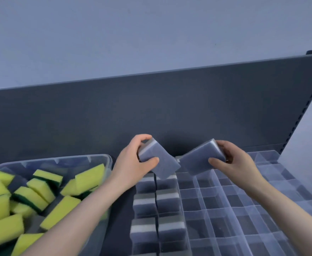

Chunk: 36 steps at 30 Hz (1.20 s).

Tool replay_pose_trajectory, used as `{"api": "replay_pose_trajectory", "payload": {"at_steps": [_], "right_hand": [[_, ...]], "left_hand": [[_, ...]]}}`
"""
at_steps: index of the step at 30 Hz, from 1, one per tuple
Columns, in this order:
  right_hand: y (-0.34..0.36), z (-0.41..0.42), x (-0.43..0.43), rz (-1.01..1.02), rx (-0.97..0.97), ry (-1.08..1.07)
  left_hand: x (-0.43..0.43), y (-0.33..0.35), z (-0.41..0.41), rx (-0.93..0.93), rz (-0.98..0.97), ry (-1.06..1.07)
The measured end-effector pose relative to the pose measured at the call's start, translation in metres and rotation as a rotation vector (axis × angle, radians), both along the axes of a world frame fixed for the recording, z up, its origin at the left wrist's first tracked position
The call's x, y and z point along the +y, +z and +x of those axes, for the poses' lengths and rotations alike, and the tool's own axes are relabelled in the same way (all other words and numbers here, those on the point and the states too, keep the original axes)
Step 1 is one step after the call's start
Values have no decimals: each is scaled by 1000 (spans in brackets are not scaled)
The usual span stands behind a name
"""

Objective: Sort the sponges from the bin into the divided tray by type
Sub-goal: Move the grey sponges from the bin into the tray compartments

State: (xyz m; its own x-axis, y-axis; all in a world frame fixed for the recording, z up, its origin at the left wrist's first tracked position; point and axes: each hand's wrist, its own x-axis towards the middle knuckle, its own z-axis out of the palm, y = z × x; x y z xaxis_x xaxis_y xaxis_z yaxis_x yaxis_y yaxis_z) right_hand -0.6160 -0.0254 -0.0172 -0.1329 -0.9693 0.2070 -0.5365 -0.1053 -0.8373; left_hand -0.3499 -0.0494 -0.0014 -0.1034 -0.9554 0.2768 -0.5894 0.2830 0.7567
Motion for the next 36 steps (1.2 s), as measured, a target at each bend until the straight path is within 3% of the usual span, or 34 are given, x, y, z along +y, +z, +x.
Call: {"api": "replay_pose_trajectory", "payload": {"at_steps": [3, 13, 18, 23, 31, 36], "right_hand": [[-10, -22, -6, -8, 80, -20], [-53, -55, -17, 68, 43, -47], [-64, -58, -15, 103, 118, -24], [-54, -61, -18, 95, 304, 20], [-29, -44, -44, 214, 738, 294], [-19, -27, -60, 266, 891, 394]], "left_hand": [[-1, -5, -23, -101, -32, -46], [-15, -25, -68, -341, 17, -112], [-24, -33, -78, -510, 46, -186], [-34, -36, -89, -687, 54, -261], [-48, -35, -98, -843, 115, -342], [-54, -37, -104, -984, 116, -376]]}}
